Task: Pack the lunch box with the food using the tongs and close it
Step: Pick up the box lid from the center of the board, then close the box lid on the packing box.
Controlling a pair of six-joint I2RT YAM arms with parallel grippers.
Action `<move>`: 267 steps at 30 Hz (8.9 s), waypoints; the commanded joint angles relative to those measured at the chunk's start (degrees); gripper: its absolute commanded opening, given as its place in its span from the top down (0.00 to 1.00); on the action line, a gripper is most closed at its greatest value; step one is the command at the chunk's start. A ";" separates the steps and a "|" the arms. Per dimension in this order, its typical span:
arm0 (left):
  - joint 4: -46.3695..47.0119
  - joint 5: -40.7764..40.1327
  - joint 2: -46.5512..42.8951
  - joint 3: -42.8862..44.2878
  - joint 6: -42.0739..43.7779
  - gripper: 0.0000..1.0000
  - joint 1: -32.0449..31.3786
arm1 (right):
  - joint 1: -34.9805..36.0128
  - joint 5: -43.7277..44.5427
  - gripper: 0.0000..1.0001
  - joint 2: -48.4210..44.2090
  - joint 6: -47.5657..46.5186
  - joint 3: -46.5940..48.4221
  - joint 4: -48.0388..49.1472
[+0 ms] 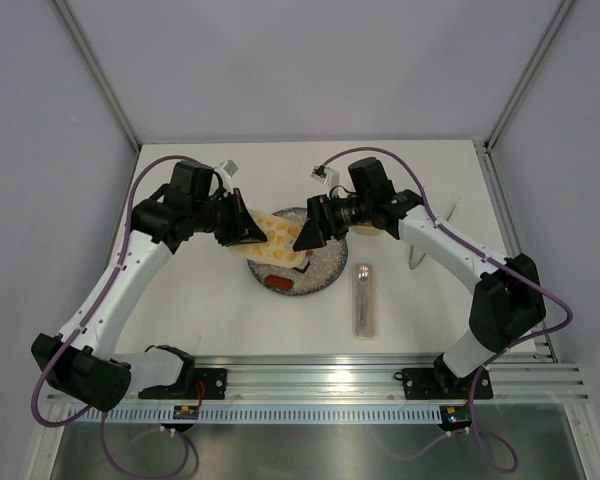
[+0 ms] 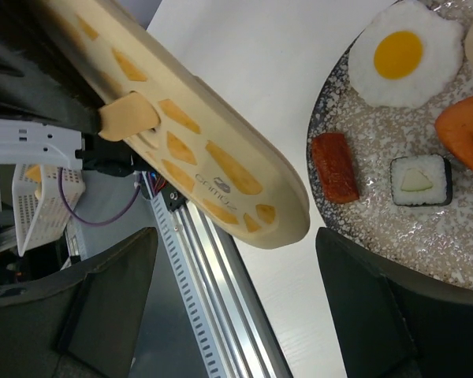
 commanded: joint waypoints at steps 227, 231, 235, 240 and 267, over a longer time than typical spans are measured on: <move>3.04 -2.43 -7.00 -6.09 10.84 0.01 3.50 | -27.97 25.17 0.21 12.56 12.09 2.99 -0.41; 3.04 -2.34 -6.82 -6.18 10.84 0.01 3.50 | -27.18 23.51 0.21 13.79 11.47 5.10 -0.41; 3.13 -2.34 -6.65 -6.36 10.84 0.01 3.67 | -27.09 24.02 0.22 15.02 10.86 6.42 -1.37; 3.30 -2.25 -6.65 -6.71 10.84 0.01 3.76 | -27.00 30.69 0.26 16.61 10.07 7.83 -6.20; 3.57 -1.99 -6.12 -7.15 10.75 0.01 3.85 | -10.48 67.79 0.43 25.74 -2.41 31.29 -21.05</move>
